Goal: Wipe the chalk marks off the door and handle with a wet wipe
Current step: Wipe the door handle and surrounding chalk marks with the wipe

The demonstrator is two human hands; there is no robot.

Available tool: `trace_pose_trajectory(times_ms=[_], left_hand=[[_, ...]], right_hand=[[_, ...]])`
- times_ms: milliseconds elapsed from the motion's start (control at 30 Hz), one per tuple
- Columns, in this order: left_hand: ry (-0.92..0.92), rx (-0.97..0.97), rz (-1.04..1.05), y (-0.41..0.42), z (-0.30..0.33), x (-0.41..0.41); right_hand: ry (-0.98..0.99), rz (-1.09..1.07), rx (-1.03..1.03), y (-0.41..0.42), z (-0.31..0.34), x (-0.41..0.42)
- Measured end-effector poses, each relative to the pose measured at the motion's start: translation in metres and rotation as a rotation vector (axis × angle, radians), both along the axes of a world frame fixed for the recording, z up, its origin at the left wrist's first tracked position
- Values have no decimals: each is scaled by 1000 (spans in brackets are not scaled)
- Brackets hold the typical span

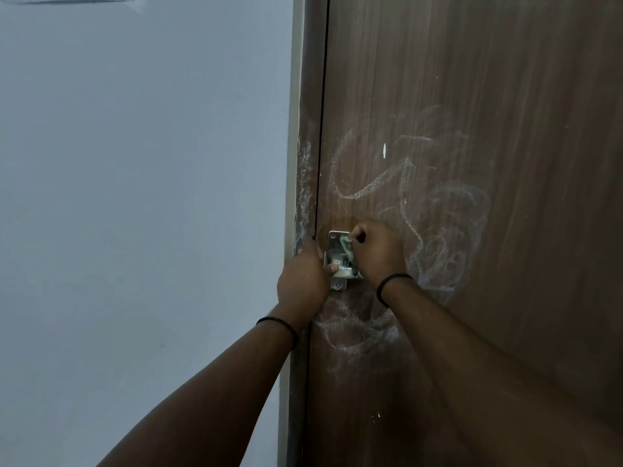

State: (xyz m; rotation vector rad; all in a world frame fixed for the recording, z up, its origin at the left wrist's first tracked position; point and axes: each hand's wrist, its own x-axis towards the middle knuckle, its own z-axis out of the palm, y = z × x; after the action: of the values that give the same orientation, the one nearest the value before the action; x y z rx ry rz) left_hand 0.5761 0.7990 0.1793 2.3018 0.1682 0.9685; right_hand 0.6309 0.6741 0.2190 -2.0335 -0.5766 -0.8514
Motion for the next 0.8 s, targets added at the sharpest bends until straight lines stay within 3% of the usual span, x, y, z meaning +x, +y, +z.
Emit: trace_pose_trajectory(times_ms=[133, 300, 400, 500, 600, 733, 800], left_hand=[[58, -77, 32, 2, -3, 2], [103, -322, -68, 3, -12, 7], [93, -369, -94, 3, -13, 8], [86, -369, -86, 5, -13, 7], [81, -388, -93, 7, -12, 8], [34, -362, -73, 5, -12, 8], [12, -362, -56, 4, -14, 8]], right_hand=[[-157, 31, 16, 2, -5, -2], [-204, 123, -470, 6, 5, 1], [-369, 164, -477, 6, 16, 1], [-343, 122, -503, 14, 22, 2], [-256, 150, -820, 22, 23, 0], [-320, 112, -647, 17, 27, 4], [-331, 146, -770, 17, 25, 0]])
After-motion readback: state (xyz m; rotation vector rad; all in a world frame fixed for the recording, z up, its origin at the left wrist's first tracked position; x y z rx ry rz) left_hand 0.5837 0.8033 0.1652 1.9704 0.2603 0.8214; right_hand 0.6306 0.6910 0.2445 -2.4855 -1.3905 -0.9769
